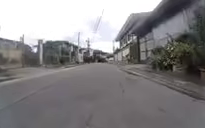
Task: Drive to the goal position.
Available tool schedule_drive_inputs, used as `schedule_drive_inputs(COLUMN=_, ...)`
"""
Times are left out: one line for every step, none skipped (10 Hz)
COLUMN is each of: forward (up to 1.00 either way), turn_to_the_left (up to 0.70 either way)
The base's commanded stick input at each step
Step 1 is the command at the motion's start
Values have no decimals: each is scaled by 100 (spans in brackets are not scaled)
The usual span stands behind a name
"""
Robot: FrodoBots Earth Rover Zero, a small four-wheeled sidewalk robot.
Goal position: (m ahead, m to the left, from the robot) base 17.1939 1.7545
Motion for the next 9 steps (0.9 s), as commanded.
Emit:
schedule_drive_inputs(forward=66, turn_to_the_left=0)
schedule_drive_inputs(forward=63, turn_to_the_left=0)
schedule_drive_inputs(forward=63, turn_to_the_left=0)
schedule_drive_inputs(forward=63, turn_to_the_left=0)
schedule_drive_inputs(forward=63, turn_to_the_left=0)
schedule_drive_inputs(forward=63, turn_to_the_left=0)
schedule_drive_inputs(forward=63, turn_to_the_left=0)
schedule_drive_inputs(forward=63, turn_to_the_left=0)
schedule_drive_inputs(forward=63, turn_to_the_left=0)
